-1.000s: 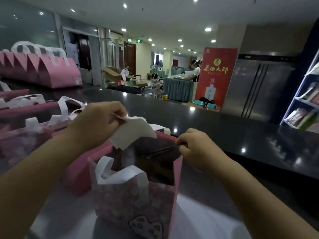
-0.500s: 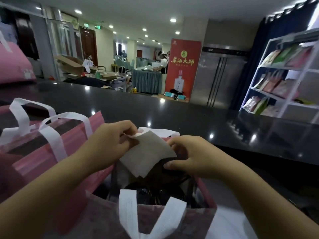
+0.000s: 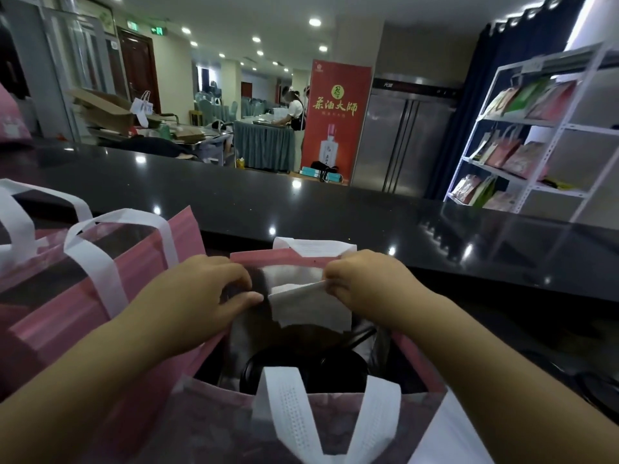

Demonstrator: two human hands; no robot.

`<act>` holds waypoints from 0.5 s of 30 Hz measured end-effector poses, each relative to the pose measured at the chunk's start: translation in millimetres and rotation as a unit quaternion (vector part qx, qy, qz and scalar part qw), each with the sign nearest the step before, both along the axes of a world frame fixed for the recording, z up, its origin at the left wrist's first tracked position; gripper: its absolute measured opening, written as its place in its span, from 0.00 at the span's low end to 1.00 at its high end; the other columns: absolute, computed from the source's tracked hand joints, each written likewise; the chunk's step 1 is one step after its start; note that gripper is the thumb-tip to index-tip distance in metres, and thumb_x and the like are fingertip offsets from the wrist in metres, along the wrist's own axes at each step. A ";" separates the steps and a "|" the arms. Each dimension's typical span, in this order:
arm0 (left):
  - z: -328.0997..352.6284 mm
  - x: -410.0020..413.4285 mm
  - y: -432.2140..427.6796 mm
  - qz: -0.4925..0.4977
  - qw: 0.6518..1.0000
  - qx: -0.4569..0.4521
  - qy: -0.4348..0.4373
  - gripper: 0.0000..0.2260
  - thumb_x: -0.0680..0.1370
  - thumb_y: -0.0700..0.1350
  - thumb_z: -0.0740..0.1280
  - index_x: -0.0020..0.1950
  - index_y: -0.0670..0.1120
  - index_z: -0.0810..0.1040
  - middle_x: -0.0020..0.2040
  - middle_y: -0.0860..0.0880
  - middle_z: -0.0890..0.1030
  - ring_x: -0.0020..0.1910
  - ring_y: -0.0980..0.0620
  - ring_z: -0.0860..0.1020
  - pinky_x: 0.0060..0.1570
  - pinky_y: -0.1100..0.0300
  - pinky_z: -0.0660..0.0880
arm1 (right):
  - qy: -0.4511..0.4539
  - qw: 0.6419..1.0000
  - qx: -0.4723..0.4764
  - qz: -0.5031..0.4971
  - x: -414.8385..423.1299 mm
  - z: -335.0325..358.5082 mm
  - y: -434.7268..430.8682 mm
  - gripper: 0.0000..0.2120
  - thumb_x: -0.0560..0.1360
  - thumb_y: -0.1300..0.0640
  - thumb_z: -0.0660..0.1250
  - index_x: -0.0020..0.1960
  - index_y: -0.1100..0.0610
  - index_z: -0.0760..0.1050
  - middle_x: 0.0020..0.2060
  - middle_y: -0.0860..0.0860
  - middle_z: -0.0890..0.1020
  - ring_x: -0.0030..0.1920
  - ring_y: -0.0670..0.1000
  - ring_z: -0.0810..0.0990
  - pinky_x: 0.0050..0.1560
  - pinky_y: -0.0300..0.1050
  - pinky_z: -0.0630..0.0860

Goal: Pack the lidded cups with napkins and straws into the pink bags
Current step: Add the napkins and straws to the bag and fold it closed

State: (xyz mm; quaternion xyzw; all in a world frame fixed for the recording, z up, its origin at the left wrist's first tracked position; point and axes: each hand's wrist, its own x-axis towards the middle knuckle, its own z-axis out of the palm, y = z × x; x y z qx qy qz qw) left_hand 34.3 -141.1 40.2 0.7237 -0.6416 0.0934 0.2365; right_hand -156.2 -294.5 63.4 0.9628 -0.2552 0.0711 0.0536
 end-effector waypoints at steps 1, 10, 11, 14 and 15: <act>-2.1 0.6 0.5 -0.006 1.000 0.005 0.009 0.15 0.72 0.62 0.60 0.48 0.55 0.79 0.44 0.58 0.78 0.43 0.59 0.75 0.44 0.58 0.75 | 0.022 1.000 -0.002 -0.014 1.9 -1.2 2.0 0.10 0.76 0.47 0.62 0.55 0.48 0.75 0.50 0.48 0.75 0.50 0.55 0.77 0.49 0.49 0.76; -6.6 -6.8 16.4 -0.033 0.993 -0.069 0.095 0.20 0.67 0.63 0.64 0.52 0.53 0.77 0.46 0.57 0.76 0.40 0.62 0.76 0.36 0.68 0.71 | -0.136 0.987 0.082 -0.039 -50.3 7.2 25.2 0.18 0.71 0.38 0.64 0.56 0.46 0.77 0.44 0.42 0.80 0.44 0.42 0.77 0.46 0.46 0.79; -7.9 -8.9 20.5 -0.031 0.990 -0.080 0.107 0.22 0.66 0.64 0.63 0.53 0.53 0.76 0.48 0.56 0.75 0.41 0.62 0.77 0.36 0.68 0.71 | -0.156 0.983 0.086 -0.048 -59.6 5.3 28.5 0.21 0.70 0.35 0.63 0.56 0.47 0.76 0.44 0.41 0.79 0.43 0.41 0.76 0.45 0.45 0.78; -14.8 -12.6 35.1 -0.010 0.986 -0.066 0.153 0.28 0.64 0.72 0.61 0.58 0.58 0.71 0.51 0.58 0.73 0.43 0.60 0.77 0.38 0.65 0.73 | -0.177 0.976 0.103 -0.075 -83.9 -4.3 39.0 0.36 0.61 0.25 0.57 0.60 0.46 0.73 0.46 0.38 0.75 0.45 0.40 0.74 0.45 0.39 0.76; -17.2 -13.1 40.1 0.000 0.986 -0.042 0.164 0.31 0.62 0.76 0.59 0.58 0.61 0.69 0.52 0.60 0.72 0.44 0.61 0.77 0.39 0.64 0.73 | -0.170 0.975 0.117 -0.084 -91.0 -7.6 41.7 0.40 0.59 0.23 0.55 0.62 0.45 0.71 0.47 0.37 0.73 0.46 0.39 0.74 0.46 0.38 0.75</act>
